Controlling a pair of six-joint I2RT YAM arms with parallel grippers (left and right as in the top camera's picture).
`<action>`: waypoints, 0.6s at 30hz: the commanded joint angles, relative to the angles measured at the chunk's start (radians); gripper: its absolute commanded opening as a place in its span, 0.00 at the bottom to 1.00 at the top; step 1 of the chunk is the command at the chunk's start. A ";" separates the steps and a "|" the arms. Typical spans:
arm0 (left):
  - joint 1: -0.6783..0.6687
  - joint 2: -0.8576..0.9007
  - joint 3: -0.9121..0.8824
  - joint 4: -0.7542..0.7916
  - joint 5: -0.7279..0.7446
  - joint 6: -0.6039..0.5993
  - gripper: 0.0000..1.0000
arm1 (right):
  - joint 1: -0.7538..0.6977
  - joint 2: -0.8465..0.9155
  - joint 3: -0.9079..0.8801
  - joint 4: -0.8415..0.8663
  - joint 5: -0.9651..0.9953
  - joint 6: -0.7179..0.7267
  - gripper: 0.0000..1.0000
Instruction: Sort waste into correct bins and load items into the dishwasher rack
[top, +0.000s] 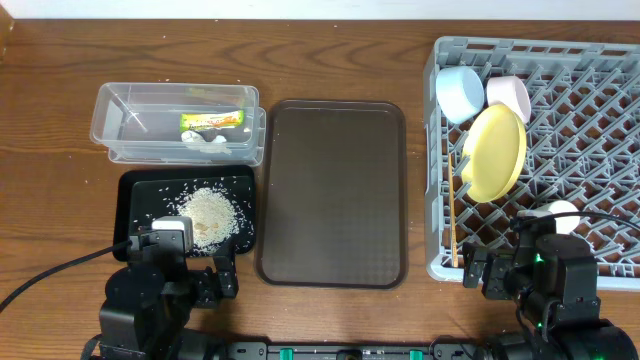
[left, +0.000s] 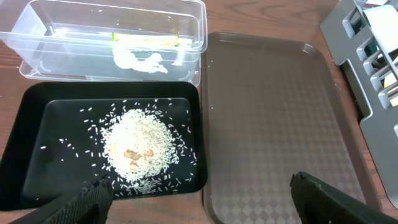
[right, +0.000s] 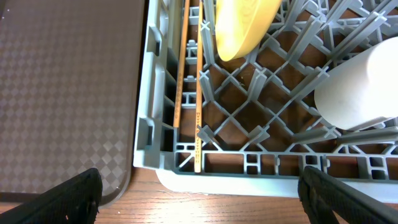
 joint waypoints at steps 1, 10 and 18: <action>-0.002 -0.001 -0.012 -0.002 -0.012 -0.001 0.94 | -0.012 -0.005 -0.006 -0.003 -0.003 0.008 0.99; -0.002 -0.001 -0.012 -0.002 -0.012 -0.001 0.94 | -0.012 -0.160 -0.043 0.116 0.051 -0.106 0.99; -0.002 -0.001 -0.012 -0.002 -0.012 -0.001 0.94 | -0.012 -0.426 -0.322 0.442 0.049 -0.142 0.99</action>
